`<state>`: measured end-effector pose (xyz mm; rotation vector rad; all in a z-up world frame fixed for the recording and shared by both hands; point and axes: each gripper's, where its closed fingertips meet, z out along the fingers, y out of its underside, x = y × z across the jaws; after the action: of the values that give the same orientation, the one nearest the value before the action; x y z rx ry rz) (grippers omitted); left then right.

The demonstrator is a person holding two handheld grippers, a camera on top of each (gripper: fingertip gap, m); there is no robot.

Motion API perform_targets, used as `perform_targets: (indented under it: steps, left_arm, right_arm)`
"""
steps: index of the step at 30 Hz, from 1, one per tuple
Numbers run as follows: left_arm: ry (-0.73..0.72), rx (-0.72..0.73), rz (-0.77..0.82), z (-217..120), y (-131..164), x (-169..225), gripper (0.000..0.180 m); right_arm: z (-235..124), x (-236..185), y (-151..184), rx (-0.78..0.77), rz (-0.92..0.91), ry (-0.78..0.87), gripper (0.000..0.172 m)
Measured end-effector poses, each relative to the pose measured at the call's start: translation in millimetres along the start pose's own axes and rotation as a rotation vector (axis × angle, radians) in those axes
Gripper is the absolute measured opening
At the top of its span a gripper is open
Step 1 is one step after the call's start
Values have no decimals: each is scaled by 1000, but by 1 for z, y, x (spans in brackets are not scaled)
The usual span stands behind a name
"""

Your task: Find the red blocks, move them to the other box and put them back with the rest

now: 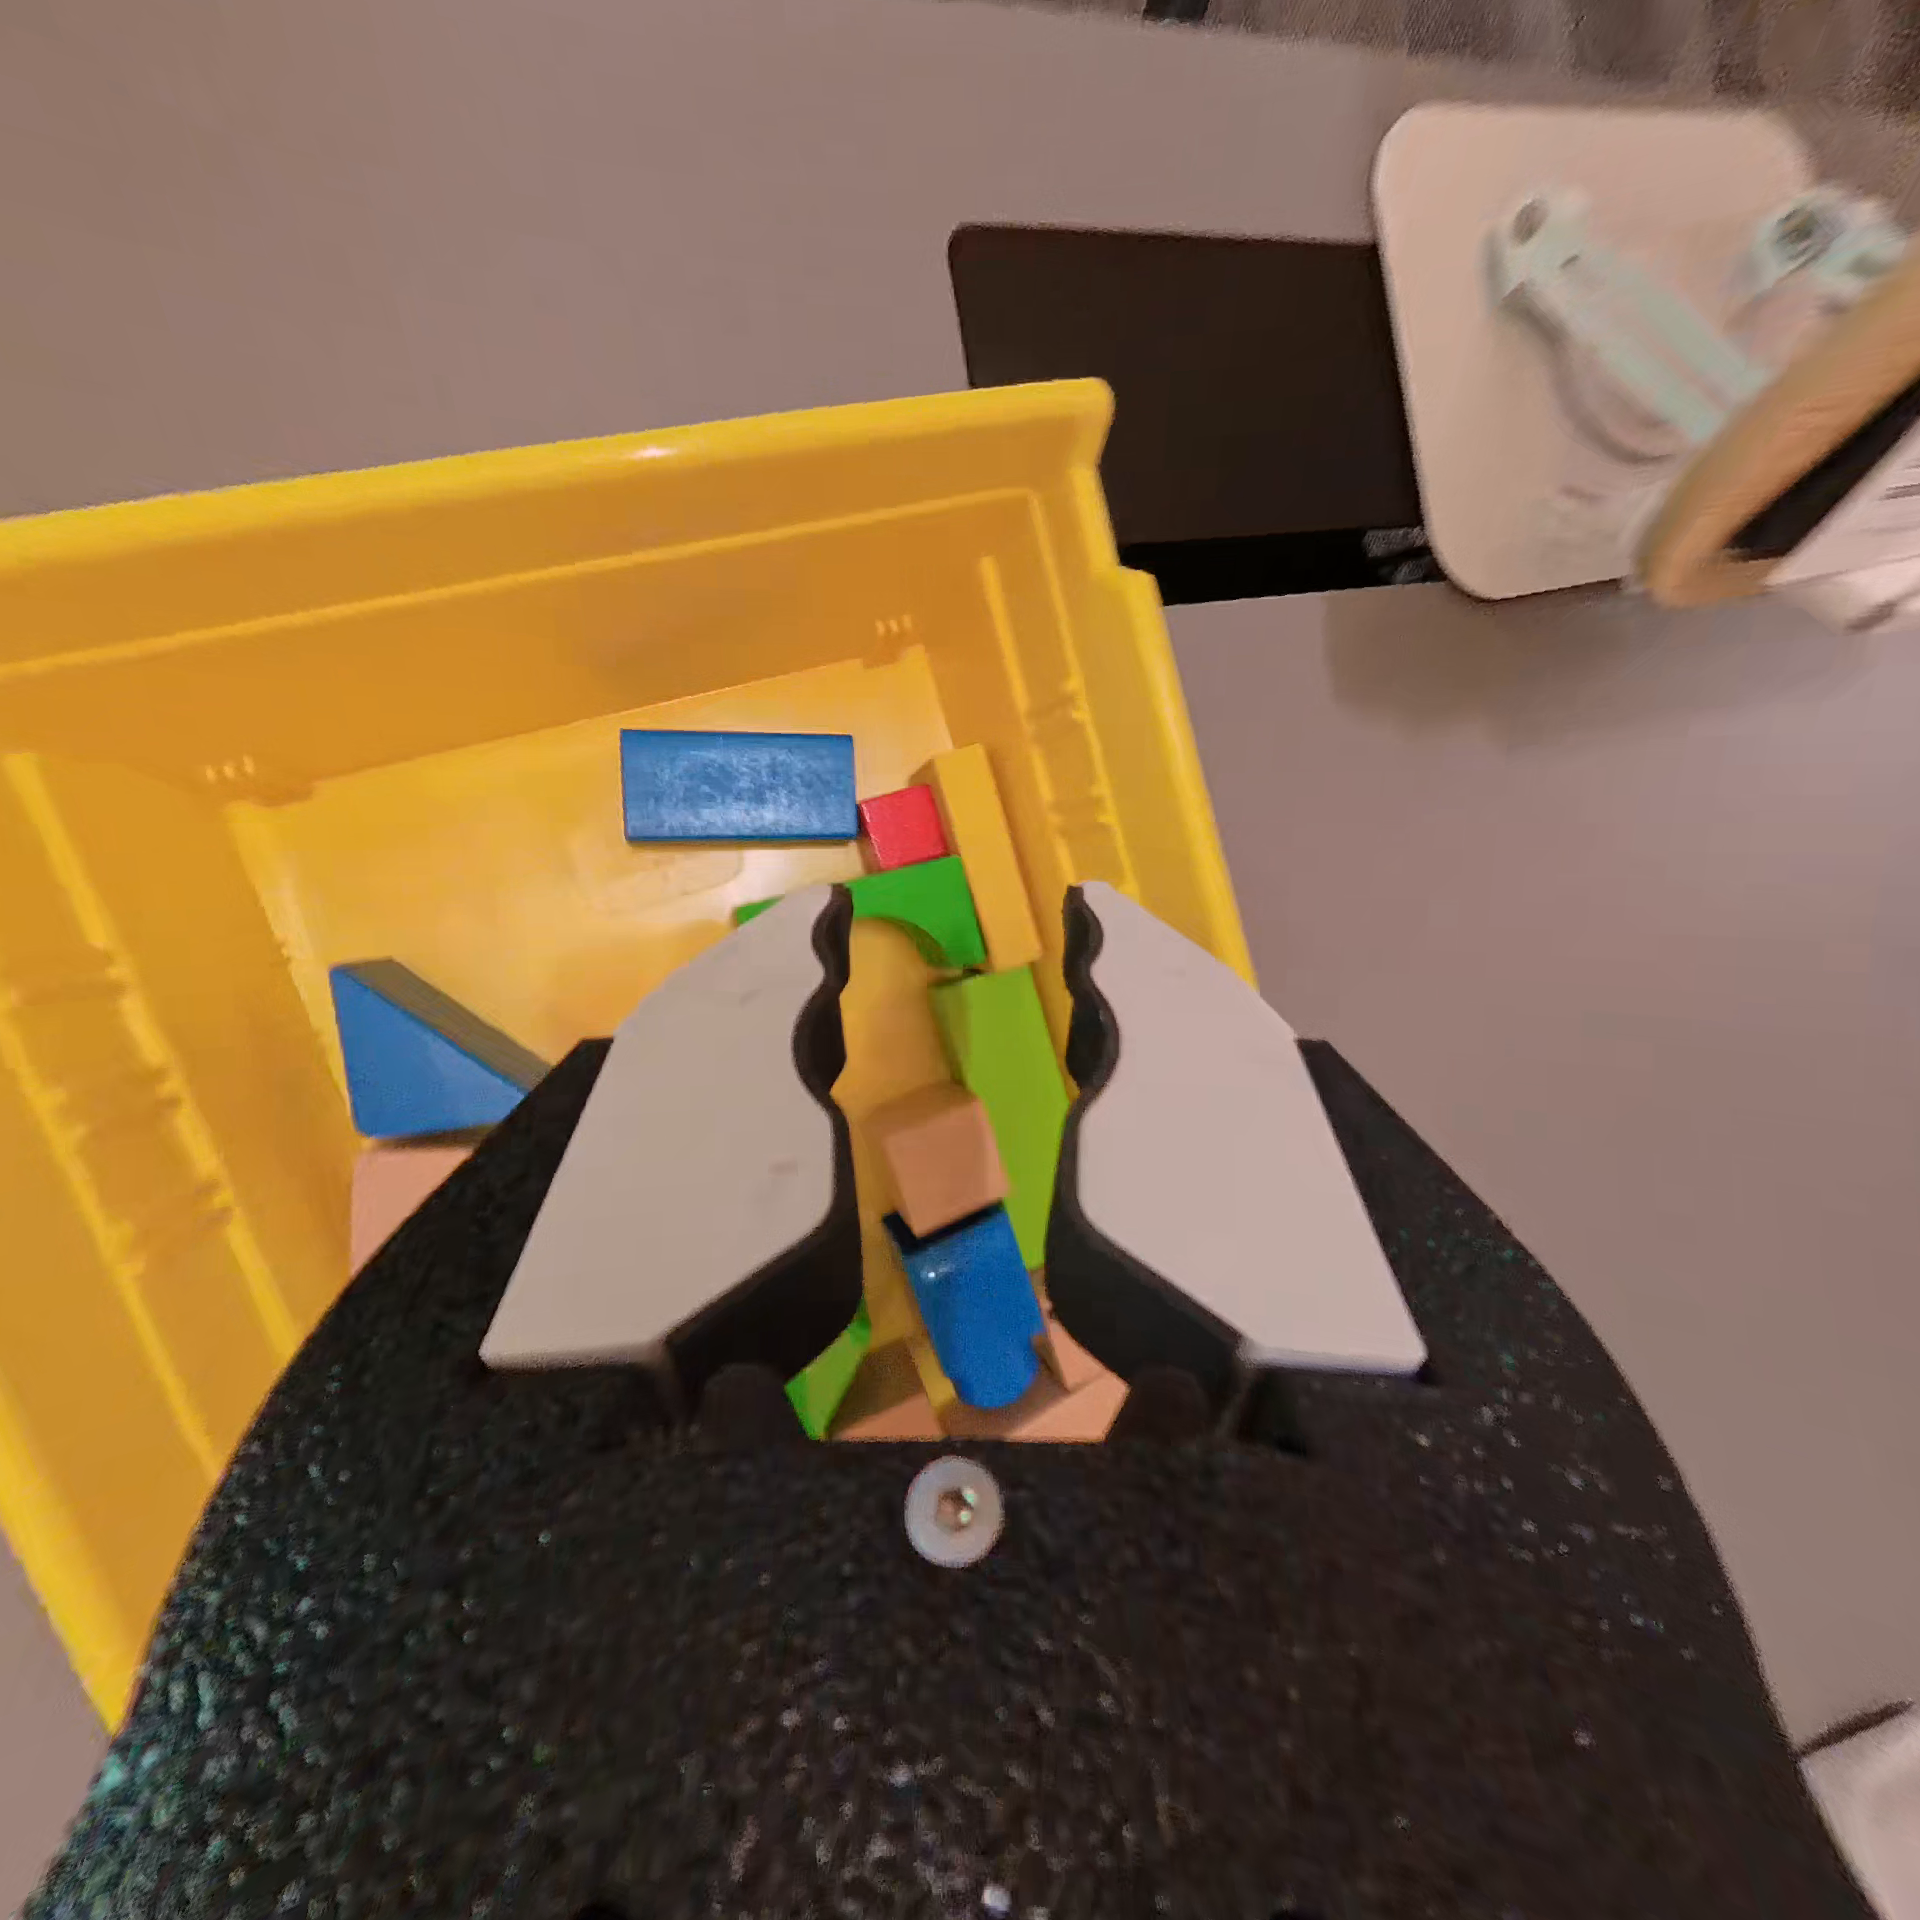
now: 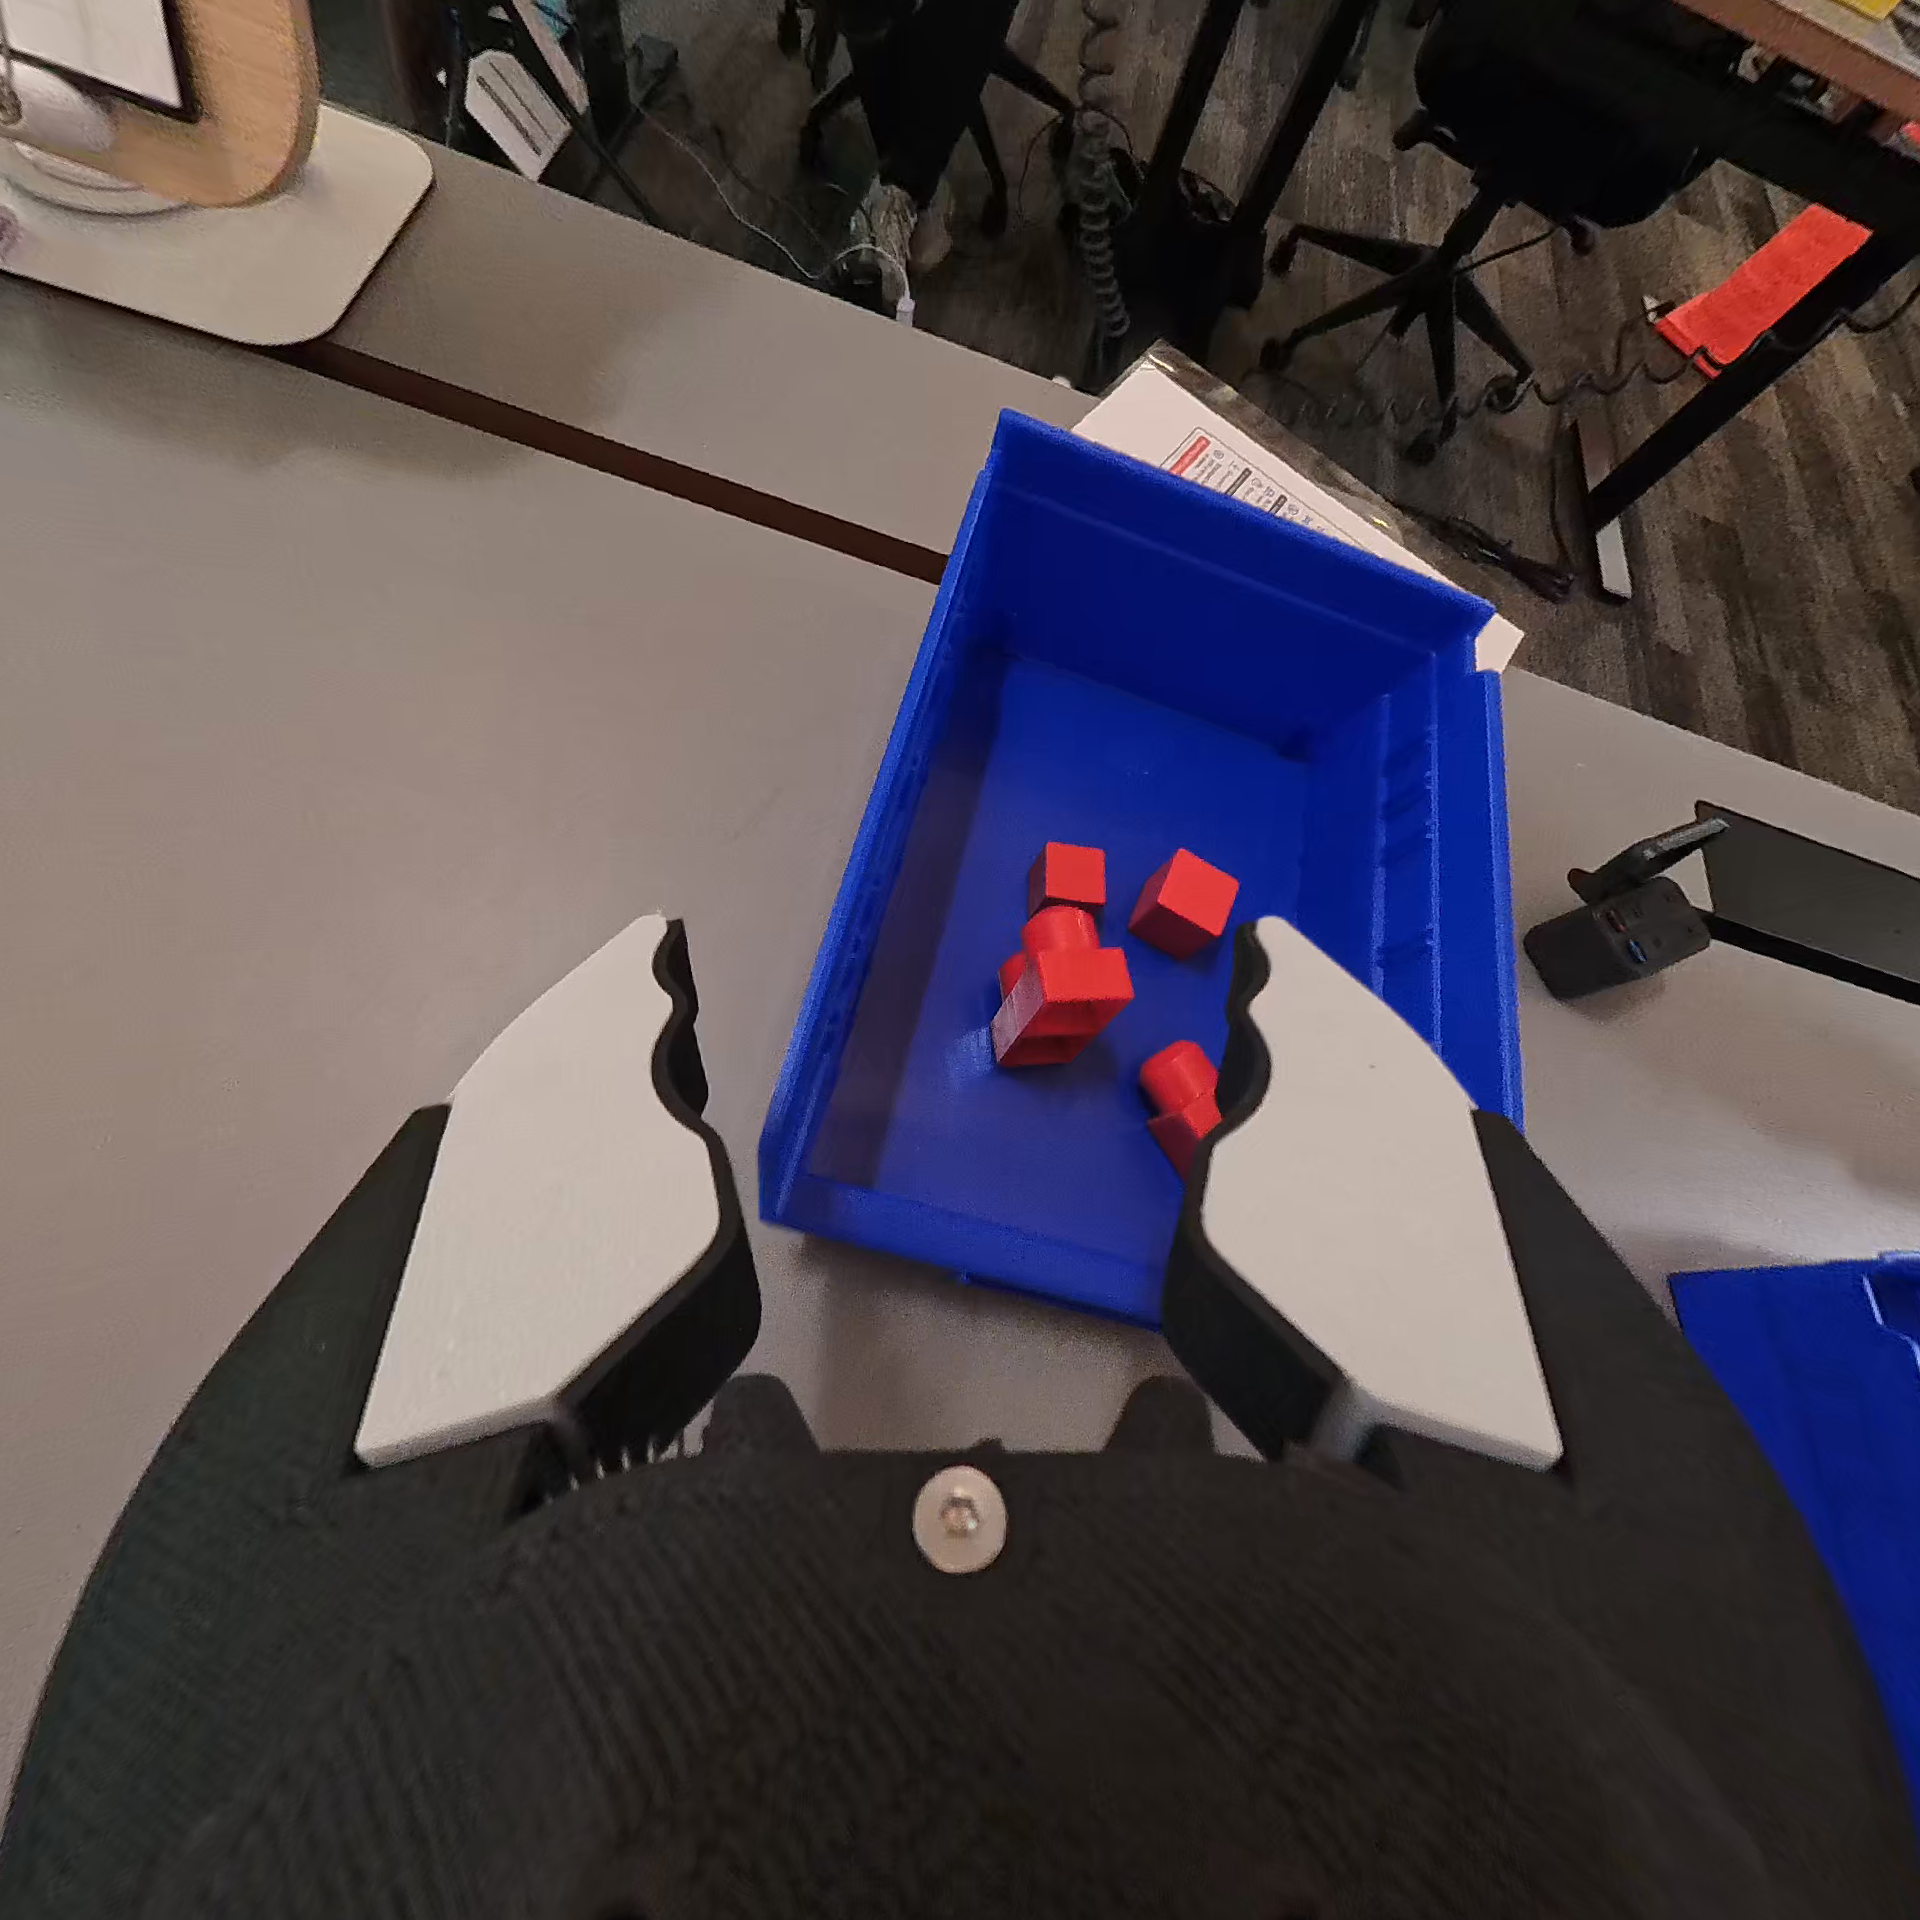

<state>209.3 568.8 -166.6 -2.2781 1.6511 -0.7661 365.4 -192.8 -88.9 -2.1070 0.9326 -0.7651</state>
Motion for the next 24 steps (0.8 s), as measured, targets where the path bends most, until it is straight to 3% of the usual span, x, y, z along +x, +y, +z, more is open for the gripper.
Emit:
perform_targets:
  steps: [3, 12, 24]
  left_arm:
    - [-46, -81, 102, 26, -5, -13, 33]
    - [-88, -158, 753, 54, -6, -14, 30]
    - [-66, -210, 868, 73, 8, -29, 30]
  right_arm:
    - [-9, -2, 6, -10, -17, 15, 98]
    - [-22, -1, 26, -30, -37, 49, 98]
    - [-23, 5, 39, -35, -16, 61, 97]
